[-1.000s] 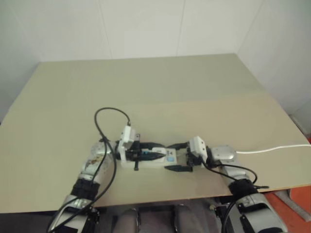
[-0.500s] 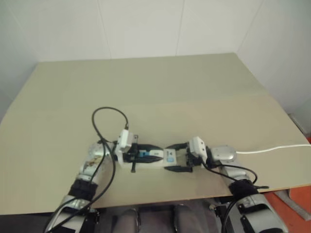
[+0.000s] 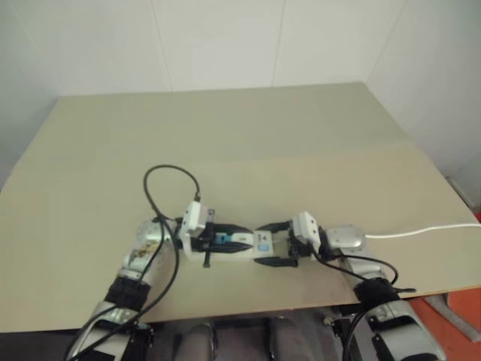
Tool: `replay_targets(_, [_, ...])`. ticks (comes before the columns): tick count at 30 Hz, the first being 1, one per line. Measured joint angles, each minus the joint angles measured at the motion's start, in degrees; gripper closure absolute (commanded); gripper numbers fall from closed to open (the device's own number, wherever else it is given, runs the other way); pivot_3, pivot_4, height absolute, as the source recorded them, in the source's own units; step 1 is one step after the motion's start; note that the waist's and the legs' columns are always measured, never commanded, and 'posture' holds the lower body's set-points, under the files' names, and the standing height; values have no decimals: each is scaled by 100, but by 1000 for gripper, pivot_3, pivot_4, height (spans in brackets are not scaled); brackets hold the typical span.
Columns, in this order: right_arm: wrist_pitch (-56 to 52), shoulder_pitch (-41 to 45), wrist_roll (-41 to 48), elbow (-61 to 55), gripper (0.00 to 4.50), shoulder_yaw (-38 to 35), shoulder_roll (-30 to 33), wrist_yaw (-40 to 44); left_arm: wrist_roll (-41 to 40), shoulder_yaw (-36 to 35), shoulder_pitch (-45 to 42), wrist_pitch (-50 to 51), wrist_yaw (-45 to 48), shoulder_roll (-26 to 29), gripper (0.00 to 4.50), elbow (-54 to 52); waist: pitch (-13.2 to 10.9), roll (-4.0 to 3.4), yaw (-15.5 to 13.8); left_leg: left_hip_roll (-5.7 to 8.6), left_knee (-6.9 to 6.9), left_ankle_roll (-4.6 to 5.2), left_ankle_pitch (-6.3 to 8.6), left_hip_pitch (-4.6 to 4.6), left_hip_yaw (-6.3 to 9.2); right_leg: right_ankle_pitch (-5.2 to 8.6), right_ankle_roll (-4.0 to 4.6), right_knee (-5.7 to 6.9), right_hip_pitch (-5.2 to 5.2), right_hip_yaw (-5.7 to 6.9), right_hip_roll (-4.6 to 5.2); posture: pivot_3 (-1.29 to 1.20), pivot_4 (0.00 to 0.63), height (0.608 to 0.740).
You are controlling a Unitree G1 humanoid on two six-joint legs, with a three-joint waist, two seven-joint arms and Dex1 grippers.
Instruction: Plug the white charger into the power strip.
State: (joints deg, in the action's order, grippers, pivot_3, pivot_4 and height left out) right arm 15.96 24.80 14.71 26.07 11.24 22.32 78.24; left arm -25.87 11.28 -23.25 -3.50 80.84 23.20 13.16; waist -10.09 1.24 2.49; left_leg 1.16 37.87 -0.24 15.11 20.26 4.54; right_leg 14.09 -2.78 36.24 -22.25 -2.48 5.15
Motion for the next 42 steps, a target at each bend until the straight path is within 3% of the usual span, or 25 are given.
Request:
replay_targets(9, [3, -1, 5, 18, 1097, -29, 77, 8, 309, -16, 62, 250, -52, 248, 24, 16, 23, -30, -28, 4, -1, 0, 0, -1, -1, -1, -2, -1, 4, 2, 3, 0, 150, 740])
replay_targets(21, [20, 55, 4, 97, 1097, -25, 68, 44, 194, -121, 71, 822, 13, 405, 24, -180, 24, -31, -20, 3, -1, 0, 0, 1, -1, -1, -2, -1, 2, 2, 3, 0, 150, 740])
replay_targets(24, [22, 102, -33, 178, 111, -26, 77, 42, 104, -196, 71, 1063, 27, 615, 0, -327, 23, -30, -20, 3, -1, 0, 0, 3, 0, -1, -2, -2, 0, 2, 2, 0, 150, 740])
replay_targets(34, [215, 370, -90, 586, 50, -36, 100, 167, -334, -800, 44, 1558, 68, 1158, 0, -866, 22, -28, -12, 2, -1, 0, 0, 6, 0, -2, -2, -7, -2, 3, 3, 0, 150, 740])
replay_targets(42, [162, 298, 30, 313, 50, -358, 1051, 452, -571, -915, -405, 3174, 474, 2648, 0, -1105, 2, -31, -21, 8, -1, 1, 0, 59, 0, 0, -5, -8, -55, 6, 6, 0, 150, 740])
